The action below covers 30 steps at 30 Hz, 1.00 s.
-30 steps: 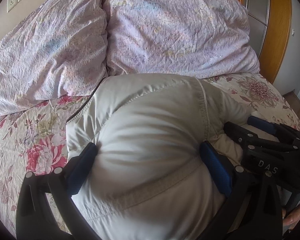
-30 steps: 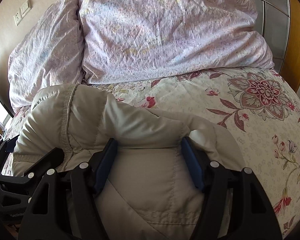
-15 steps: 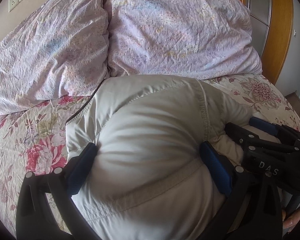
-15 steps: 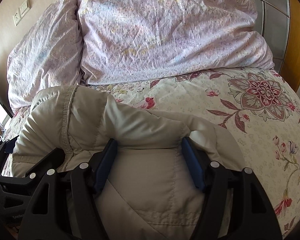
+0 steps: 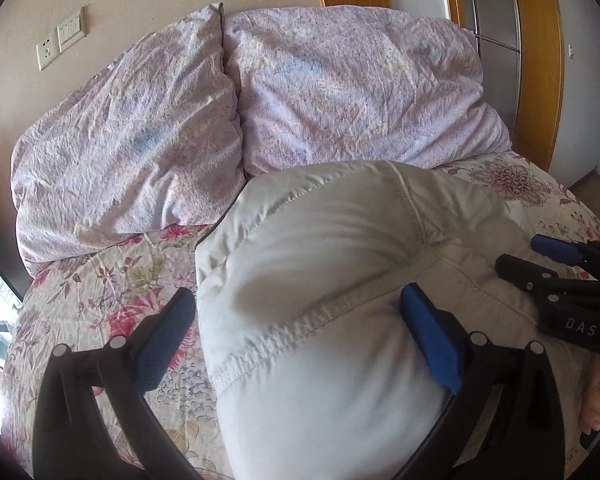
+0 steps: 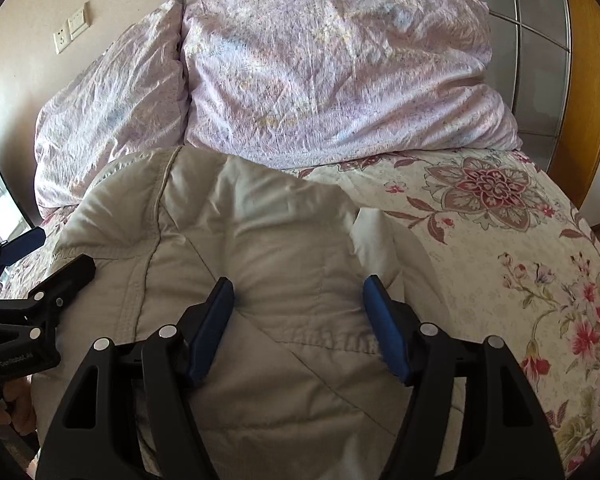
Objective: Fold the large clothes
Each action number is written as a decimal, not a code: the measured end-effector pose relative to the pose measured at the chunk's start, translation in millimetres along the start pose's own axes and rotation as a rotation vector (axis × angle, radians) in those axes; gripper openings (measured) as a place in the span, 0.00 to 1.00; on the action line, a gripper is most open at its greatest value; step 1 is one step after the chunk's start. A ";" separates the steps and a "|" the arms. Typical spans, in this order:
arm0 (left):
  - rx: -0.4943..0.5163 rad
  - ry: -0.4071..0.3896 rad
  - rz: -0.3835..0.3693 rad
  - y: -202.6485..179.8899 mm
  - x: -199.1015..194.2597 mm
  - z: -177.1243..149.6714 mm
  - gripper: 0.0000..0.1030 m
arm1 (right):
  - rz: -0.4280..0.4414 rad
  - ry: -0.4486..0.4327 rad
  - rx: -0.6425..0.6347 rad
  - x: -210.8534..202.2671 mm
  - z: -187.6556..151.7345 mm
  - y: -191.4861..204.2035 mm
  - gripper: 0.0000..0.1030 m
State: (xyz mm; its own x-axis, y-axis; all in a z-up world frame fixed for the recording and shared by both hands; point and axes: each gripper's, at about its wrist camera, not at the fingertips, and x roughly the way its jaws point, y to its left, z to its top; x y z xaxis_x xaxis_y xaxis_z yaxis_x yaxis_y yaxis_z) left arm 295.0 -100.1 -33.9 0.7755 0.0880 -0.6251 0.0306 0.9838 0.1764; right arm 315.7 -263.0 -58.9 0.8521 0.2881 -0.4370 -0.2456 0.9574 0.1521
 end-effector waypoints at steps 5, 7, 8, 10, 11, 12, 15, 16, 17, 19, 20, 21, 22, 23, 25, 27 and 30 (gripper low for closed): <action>-0.069 0.026 -0.068 8.2 17.7 -5.1 0.98 | -0.001 -0.003 0.003 8.8 -6.9 1.4 0.67; -0.079 0.030 -0.074 9.1 22.0 -6.7 0.98 | -0.005 -0.007 -0.001 10.8 -8.5 2.9 0.67; -0.073 0.024 -0.063 7.1 22.5 -7.7 0.98 | -0.011 -0.010 -0.001 11.2 -9.5 3.9 0.67; -0.063 0.012 -0.043 3.7 23.0 -9.3 0.98 | -0.023 -0.021 -0.003 12.0 -11.6 5.2 0.67; -0.060 0.008 -0.038 3.0 23.3 -10.2 0.98 | -0.028 -0.027 -0.003 12.1 -13.1 5.7 0.67; -0.060 0.005 -0.036 2.8 23.9 -10.8 0.98 | -0.034 -0.033 -0.005 12.3 -14.1 6.6 0.67; -0.049 0.004 -0.015 -0.2 25.3 -11.4 0.98 | -0.053 -0.041 -0.013 13.9 -14.9 8.7 0.67; -0.044 0.003 -0.006 -1.5 26.0 -11.4 0.98 | -0.059 -0.042 -0.016 14.5 -15.0 9.2 0.67; -0.041 0.004 -0.001 -2.2 26.9 -11.2 0.98 | -0.063 -0.042 -0.017 14.9 -15.1 9.3 0.67; -0.041 0.006 -0.002 -2.1 28.2 -11.3 0.98 | -0.066 -0.042 -0.017 15.9 -14.9 8.6 0.67; -0.044 0.007 -0.005 -1.4 28.8 -11.2 0.98 | -0.065 -0.042 -0.017 16.3 -14.5 8.3 0.67; -0.046 0.007 -0.006 -0.9 28.5 -11.4 0.98 | -0.066 -0.041 -0.017 16.5 -14.3 8.2 0.67; -0.045 0.004 -0.004 -1.0 27.7 -11.4 0.98 | -0.065 -0.039 -0.017 16.4 -13.7 8.1 0.67; -0.048 -0.001 -0.007 -0.2 25.9 -11.3 0.98 | -0.062 -0.037 -0.016 16.1 -12.9 7.5 0.67; -0.058 -0.001 -0.029 4.8 18.7 -11.1 0.98 | -0.067 -0.031 -0.022 12.0 -11.6 9.0 0.67; -0.082 -0.002 -0.052 11.8 6.5 -13.0 0.98 | -0.055 -0.033 -0.009 -1.6 -12.7 9.3 0.67; -0.124 0.011 -0.103 21.2 -9.4 -17.3 0.98 | -0.017 -0.061 0.019 -28.5 -24.7 6.7 0.67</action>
State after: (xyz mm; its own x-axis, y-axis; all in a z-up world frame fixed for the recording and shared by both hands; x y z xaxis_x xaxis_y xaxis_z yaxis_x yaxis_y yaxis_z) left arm 277.4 -77.3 -37.4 0.7655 -0.0130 -0.6433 0.0310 0.9994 0.0167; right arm 278.3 -264.3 -67.3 0.8826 0.2696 -0.3851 -0.2227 0.9612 0.1625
